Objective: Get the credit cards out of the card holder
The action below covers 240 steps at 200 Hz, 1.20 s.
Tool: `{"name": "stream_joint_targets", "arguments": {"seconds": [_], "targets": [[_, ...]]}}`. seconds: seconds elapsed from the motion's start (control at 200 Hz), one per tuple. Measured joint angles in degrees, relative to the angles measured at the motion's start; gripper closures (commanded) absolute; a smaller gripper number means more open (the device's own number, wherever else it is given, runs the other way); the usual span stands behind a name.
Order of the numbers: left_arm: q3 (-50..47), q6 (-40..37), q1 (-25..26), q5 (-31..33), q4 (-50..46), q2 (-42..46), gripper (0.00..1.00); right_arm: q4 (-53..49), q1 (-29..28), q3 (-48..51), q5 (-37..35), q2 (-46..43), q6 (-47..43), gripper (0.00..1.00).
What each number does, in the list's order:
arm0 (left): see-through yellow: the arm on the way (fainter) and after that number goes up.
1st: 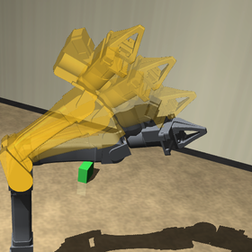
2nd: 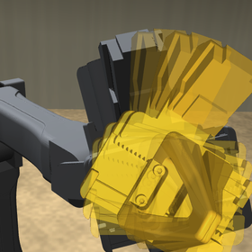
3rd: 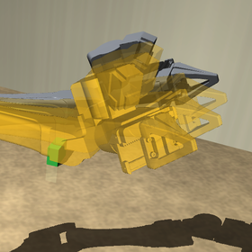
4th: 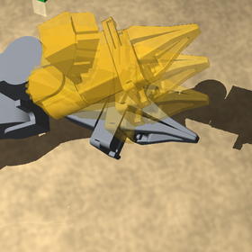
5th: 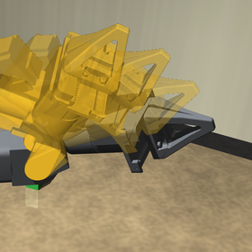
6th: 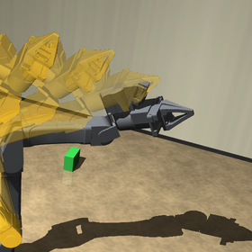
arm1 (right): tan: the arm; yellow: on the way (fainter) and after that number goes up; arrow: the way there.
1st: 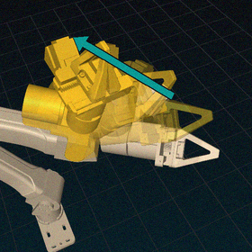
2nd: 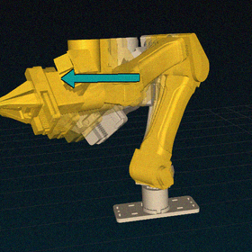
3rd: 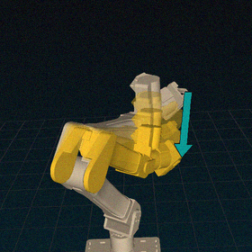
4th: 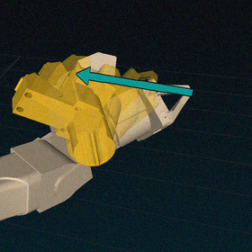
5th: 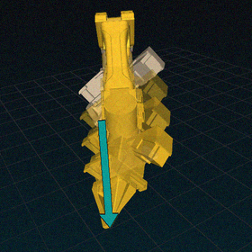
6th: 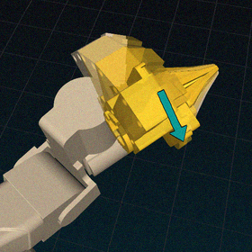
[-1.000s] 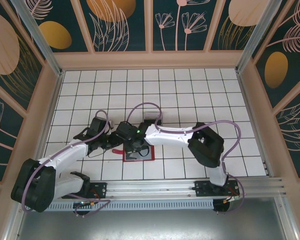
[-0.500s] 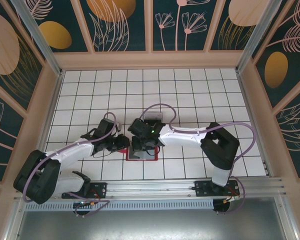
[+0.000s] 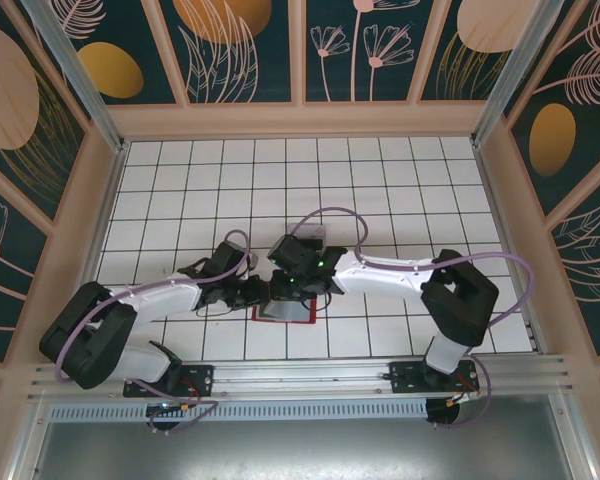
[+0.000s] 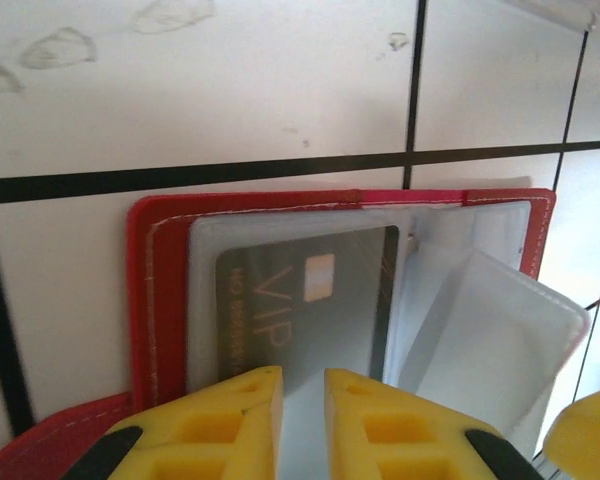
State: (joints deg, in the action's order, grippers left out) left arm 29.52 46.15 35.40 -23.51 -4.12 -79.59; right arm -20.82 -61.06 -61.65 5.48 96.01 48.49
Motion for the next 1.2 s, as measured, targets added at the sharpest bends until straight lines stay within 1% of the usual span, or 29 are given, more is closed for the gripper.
{"name": "stream_joint_targets", "arguments": {"seconds": [0.205, 0.445, 0.861, 1.051, 1.201], "targets": [[3.3, 0.0, 1.7, 0.0, -0.8, -1.5, 0.8, 0.0, 3.7, 3.8, -1.4, -6.5, -0.1, 0.66], [7.0, 0.0, 4.2, 0.0, -1.7, -3.8, 0.8, 0.0, 7.5, 8.0, -2.6, -12.9, -0.1, 0.65], [13.6, 0.4, 12.7, -0.3, -1.8, -13.9, 0.79, 0.1, 8.7, 11.5, -2.7, -15.5, -0.1, 0.64], [15.4, 1.0, 13.7, -1.2, -0.9, -16.7, 0.79, 0.4, 9.7, 13.0, -2.8, -16.9, -0.1, 0.64], [16.3, 1.7, 13.7, -0.3, -0.8, -17.4, 0.79, 0.5, 10.1, 13.5, -2.9, -17.7, -0.1, 0.64]]}}
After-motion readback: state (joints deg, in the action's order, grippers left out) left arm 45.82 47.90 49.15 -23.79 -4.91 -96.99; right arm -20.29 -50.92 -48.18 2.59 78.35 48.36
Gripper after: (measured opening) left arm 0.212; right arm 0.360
